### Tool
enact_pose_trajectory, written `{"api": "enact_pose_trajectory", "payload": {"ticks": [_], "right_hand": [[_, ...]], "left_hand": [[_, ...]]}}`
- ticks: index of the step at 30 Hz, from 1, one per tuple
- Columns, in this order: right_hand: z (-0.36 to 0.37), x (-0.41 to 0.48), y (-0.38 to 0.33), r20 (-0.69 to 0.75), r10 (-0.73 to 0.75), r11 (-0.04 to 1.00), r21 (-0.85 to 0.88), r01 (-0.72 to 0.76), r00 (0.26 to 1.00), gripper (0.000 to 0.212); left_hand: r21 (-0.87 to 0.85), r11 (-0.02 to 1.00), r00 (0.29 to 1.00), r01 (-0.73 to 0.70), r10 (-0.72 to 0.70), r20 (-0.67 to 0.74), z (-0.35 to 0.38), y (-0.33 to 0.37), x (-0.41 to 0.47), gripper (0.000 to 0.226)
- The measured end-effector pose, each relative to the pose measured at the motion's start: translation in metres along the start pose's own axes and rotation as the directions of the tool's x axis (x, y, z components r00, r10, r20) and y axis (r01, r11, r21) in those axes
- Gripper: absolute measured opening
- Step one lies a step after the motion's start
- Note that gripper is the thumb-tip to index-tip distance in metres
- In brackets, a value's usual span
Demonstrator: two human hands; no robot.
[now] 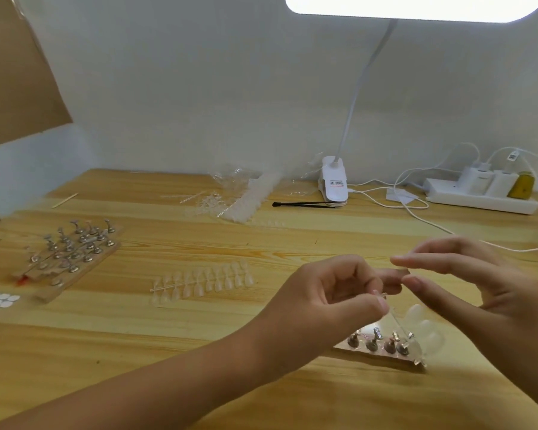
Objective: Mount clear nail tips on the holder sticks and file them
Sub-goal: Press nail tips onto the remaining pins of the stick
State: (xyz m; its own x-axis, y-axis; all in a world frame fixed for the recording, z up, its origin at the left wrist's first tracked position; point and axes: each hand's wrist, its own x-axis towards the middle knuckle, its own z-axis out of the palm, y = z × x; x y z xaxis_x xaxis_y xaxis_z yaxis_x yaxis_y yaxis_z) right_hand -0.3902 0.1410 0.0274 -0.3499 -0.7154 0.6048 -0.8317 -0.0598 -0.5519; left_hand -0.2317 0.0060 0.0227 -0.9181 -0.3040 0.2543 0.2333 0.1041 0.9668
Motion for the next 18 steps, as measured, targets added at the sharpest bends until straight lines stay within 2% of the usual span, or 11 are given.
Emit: {"api": "enact_pose_trajectory", "payload": {"ticks": [5, 9, 13, 15, 17, 18], "right_hand": [[0.000, 0.001, 0.000, -0.004, 0.013, 1.000, 0.015, -0.013, 1.000, 0.036], [-0.001, 0.001, 0.001, 0.010, 0.046, 0.998, 0.041, -0.047, 0.999, 0.039], [-0.008, 0.002, 0.005, -0.027, 0.149, 0.969, 0.205, -0.141, 0.988, 0.046], [-0.015, 0.005, 0.008, -0.030, 0.179, 0.956, 0.240, -0.166, 0.983, 0.051], [-0.016, 0.005, 0.008, -0.025, 0.194, 0.955, 0.234, -0.183, 0.981, 0.054], [-0.013, 0.002, 0.013, -0.029, 0.200, 0.958, 0.214, -0.189, 0.979, 0.055]], "left_hand": [[-0.130, 0.990, 0.999, 0.051, -0.050, 0.011, -0.003, 0.003, 0.005, 0.018], [-0.220, 0.967, 0.991, 0.126, -0.112, 0.072, -0.005, 0.004, 0.007, 0.019], [-0.222, 0.955, 0.977, 0.195, -0.170, 0.128, -0.018, 0.012, 0.016, 0.013], [-0.217, 0.972, 0.996, 0.090, -0.085, 0.031, -0.043, 0.021, 0.026, 0.008], [-0.180, 0.983, 0.976, -0.044, 0.004, -0.218, -0.082, 0.030, 0.036, 0.007], [-0.102, 0.991, 0.925, -0.090, 0.045, -0.376, -0.106, 0.031, 0.041, 0.008]]}}
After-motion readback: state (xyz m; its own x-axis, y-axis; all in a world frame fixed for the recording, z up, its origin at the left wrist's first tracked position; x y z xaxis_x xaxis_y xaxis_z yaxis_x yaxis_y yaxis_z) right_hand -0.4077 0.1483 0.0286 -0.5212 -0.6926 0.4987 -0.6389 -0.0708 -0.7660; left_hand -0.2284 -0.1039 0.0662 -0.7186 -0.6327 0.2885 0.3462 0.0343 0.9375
